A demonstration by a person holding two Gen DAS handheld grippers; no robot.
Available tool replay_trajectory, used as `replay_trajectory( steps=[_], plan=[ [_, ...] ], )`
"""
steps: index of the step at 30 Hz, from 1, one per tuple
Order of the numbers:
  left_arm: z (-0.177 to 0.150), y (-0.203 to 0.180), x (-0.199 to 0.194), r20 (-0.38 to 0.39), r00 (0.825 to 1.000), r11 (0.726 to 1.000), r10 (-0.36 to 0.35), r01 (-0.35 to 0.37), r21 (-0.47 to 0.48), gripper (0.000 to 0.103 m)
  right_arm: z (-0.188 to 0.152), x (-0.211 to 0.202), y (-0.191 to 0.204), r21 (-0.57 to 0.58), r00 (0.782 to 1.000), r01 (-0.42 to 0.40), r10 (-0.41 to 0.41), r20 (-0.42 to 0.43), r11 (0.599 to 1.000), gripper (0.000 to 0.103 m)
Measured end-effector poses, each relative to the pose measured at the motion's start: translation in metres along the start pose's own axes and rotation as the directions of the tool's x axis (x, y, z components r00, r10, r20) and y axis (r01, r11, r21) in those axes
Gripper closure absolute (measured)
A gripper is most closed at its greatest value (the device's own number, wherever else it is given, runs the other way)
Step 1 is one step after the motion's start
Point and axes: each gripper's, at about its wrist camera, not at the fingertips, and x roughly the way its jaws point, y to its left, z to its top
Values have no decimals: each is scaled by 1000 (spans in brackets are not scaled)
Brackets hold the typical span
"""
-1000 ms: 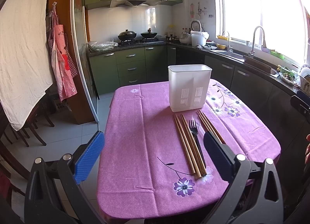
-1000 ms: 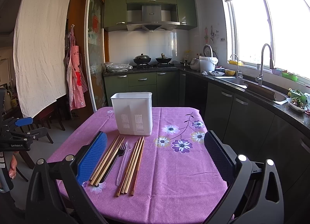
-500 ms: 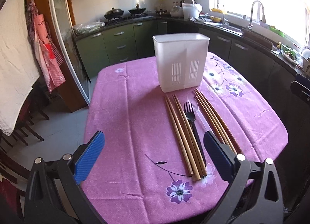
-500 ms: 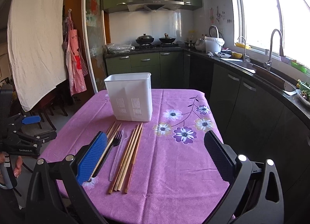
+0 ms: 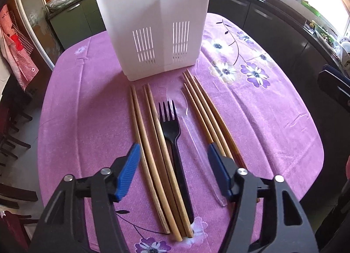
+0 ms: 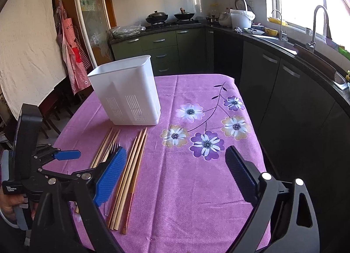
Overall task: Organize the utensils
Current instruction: 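Lower the left gripper onto the black plastic fork and close it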
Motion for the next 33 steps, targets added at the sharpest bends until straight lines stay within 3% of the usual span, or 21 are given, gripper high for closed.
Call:
replay_trajectory(
  steps=[2,5,12,21,28,33],
  plan=[
    [3,2,9,-37,999,1000,-3,2,-18,56,-1,3,1,-7,1000,5,-6,-11,1000,26],
    [5,6,19,-70,998,999,5,-7,-35,69,-2,7,1,-15,1000,3,-3,-17,1000,27],
    [9,7,31,-100,995,999,-24,19,-51,79,-7,7,6,-28,1000,1,-2,-14,1000,27],
    [16,2,38,-115,992,998,-48,43,-40,84,-8,6,8,-33,1000,-4,4,-12,999,26],
    [14,2,49,-150,988,999,-31,25,-41,89,-9,7,11,-40,1000,-15,15,-14,999,23],
    [15,0,50,-129,992,1000,-11,7,-28,93,-7,9,14,-50,1000,-9,8,-22,999,23]
  ],
)
